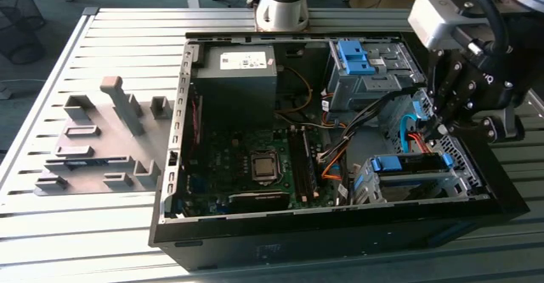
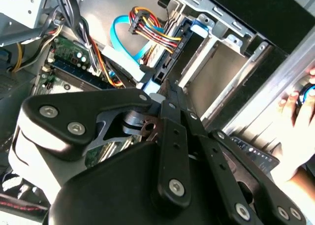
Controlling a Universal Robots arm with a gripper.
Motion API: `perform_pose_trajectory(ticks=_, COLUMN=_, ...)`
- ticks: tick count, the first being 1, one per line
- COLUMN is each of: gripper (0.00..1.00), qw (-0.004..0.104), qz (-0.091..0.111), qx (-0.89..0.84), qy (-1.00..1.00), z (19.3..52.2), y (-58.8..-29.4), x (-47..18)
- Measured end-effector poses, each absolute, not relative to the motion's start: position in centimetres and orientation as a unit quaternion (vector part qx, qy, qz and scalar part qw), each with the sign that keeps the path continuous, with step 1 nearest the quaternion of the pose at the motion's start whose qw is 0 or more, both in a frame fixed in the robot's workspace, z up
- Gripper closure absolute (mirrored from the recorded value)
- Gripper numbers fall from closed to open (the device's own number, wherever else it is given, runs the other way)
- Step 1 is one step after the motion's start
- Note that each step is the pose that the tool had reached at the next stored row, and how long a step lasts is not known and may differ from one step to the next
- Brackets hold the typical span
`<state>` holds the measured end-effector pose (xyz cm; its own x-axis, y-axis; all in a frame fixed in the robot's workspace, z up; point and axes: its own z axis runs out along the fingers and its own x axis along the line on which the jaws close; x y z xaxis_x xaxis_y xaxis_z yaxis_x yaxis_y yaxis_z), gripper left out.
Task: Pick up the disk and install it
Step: 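Insert the second disk wire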
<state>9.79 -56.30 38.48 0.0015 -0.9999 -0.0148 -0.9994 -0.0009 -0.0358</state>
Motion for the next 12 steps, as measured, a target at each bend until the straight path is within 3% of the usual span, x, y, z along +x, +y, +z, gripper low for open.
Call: perform_pose_trajectory(ticks=12, gripper=0.89, qw=0.014, qz=-0.004, qx=-0.707, qy=0.707, z=39.2, y=-54.9, x=9.8)
